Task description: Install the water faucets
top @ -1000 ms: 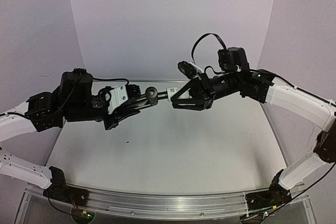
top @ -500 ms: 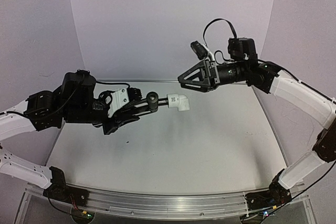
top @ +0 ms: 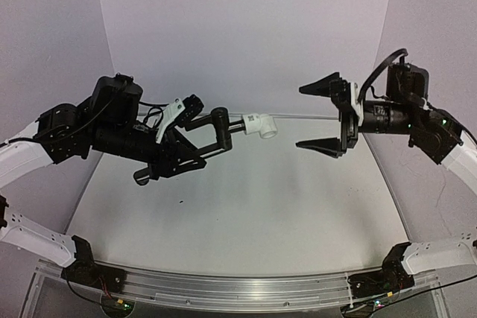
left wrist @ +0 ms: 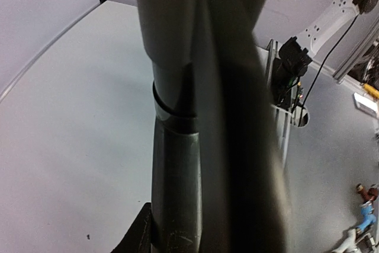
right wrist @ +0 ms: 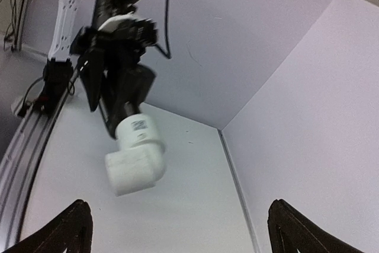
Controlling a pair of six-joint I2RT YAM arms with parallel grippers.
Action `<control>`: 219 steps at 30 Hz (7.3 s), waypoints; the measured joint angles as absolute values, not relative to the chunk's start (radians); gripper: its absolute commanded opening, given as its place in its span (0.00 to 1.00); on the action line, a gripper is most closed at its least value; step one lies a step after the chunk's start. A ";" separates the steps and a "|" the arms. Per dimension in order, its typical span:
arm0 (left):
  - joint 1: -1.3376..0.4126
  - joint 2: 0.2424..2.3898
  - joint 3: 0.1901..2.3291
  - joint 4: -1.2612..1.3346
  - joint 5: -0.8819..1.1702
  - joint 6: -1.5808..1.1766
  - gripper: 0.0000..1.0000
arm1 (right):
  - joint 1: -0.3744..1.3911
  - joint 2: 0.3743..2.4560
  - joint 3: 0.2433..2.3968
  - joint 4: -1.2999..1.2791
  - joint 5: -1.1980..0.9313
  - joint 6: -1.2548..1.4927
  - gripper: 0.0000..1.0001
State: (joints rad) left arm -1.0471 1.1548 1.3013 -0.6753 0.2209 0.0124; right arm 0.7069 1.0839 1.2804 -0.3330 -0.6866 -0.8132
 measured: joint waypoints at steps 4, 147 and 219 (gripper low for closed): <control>-0.950 1.170 1.305 -0.676 0.395 -0.095 0.00 | 0.754 1.065 1.188 -0.322 -0.629 -0.999 0.98; -1.061 1.060 1.215 -0.630 0.200 0.378 0.00 | 0.894 1.353 1.422 -0.366 -0.803 0.231 0.00; -0.955 1.278 1.385 -0.717 0.753 -0.189 0.00 | 0.854 1.124 1.291 -0.342 -0.552 -1.066 0.92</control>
